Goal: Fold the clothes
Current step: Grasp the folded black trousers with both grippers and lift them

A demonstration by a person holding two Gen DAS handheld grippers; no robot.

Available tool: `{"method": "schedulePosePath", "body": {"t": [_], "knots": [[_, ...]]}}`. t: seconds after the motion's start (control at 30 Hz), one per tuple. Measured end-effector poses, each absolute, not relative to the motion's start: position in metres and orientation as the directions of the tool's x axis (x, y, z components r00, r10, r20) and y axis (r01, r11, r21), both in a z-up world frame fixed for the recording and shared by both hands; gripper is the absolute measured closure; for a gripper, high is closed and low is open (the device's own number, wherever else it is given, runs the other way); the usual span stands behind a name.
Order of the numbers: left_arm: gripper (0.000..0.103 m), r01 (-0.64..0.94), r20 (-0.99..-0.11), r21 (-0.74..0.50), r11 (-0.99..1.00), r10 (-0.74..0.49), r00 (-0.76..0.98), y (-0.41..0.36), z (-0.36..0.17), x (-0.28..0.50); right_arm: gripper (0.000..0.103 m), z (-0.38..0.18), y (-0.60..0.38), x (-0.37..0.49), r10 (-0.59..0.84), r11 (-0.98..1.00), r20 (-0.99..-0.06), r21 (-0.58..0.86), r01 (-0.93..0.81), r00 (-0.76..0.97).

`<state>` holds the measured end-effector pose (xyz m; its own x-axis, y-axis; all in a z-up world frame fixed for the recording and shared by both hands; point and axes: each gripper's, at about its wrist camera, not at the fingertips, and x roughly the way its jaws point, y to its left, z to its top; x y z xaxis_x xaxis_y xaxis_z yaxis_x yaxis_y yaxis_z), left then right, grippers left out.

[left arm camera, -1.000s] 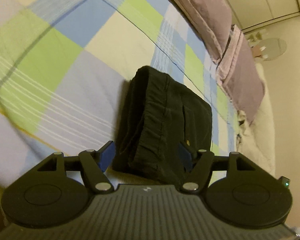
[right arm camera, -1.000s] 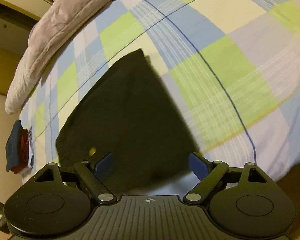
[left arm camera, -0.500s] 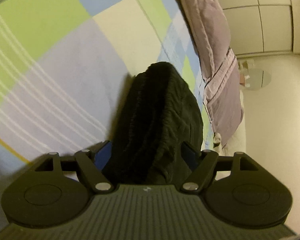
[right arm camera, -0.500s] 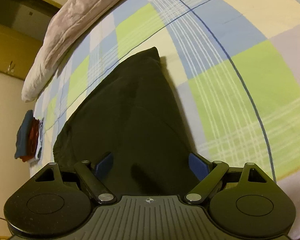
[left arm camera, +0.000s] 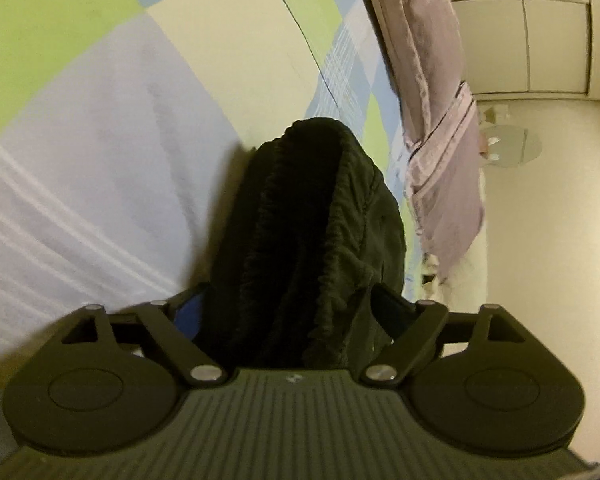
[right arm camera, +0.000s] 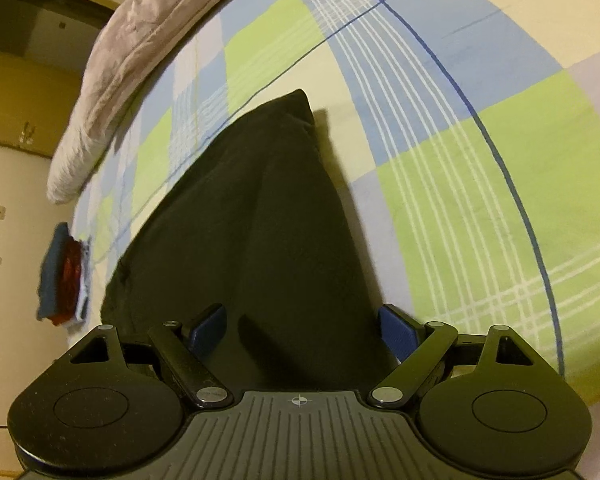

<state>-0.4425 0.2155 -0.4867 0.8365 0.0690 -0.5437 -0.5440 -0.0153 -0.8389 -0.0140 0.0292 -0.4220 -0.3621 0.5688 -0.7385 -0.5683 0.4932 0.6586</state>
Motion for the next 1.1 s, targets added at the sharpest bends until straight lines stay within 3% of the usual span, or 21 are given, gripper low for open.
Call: {"method": "schedulePosePath", "body": {"t": [0.17, 0.27, 0.73, 0.77, 0.8, 0.87, 0.9, 1.1], "knots": [[0.026, -0.609, -0.609, -0.784, 0.119, 0.047, 0.792, 0.210, -0.475, -0.426, 0.017, -0.425, 0.032, -0.003, 0.619, 0.474, -0.692, 0.706, -0.527, -0.371], [0.026, -0.547, -0.546, -0.837, 0.016, 0.054, 0.836, 0.216, -0.492, -0.432, 0.017, -0.432, 0.032, 0.001, 0.625, 0.456, -0.665, 0.736, -0.501, -0.408], [0.042, -0.582, -0.579, -0.813, 0.031, 0.061, 0.813, 0.219, -0.480, -0.422, 0.019, -0.458, 0.051, 0.015, 0.675, 0.312, -0.510, 0.852, -0.421, -0.533], [0.045, -0.583, -0.580, -0.812, 0.034, 0.059, 0.812, 0.220, -0.480, -0.421, 0.035, -0.457, 0.053, 0.014, 0.660, 0.319, -0.537, 0.834, -0.450, -0.526], [0.051, -0.581, -0.579, -0.813, 0.040, 0.061, 0.813, 0.220, -0.476, -0.421, 0.059, -0.456, 0.055, 0.014, 0.644, 0.326, -0.563, 0.815, -0.479, -0.519], [0.056, -0.579, -0.576, -0.814, 0.052, 0.065, 0.815, 0.220, -0.467, -0.420, 0.070, -0.449, 0.053, 0.011, 0.638, 0.330, -0.578, 0.802, -0.497, -0.509], [0.058, -0.578, -0.575, -0.814, 0.057, 0.067, 0.816, 0.220, -0.463, -0.420, 0.075, -0.444, 0.050, 0.010, 0.643, 0.329, -0.574, 0.805, -0.493, -0.507], [0.062, -0.585, -0.576, -0.807, 0.085, 0.103, 0.811, 0.218, -0.431, -0.447, 0.079, -0.402, 0.041, -0.023, 0.653, 0.345, -0.593, 0.786, -0.513, -0.471]]}}
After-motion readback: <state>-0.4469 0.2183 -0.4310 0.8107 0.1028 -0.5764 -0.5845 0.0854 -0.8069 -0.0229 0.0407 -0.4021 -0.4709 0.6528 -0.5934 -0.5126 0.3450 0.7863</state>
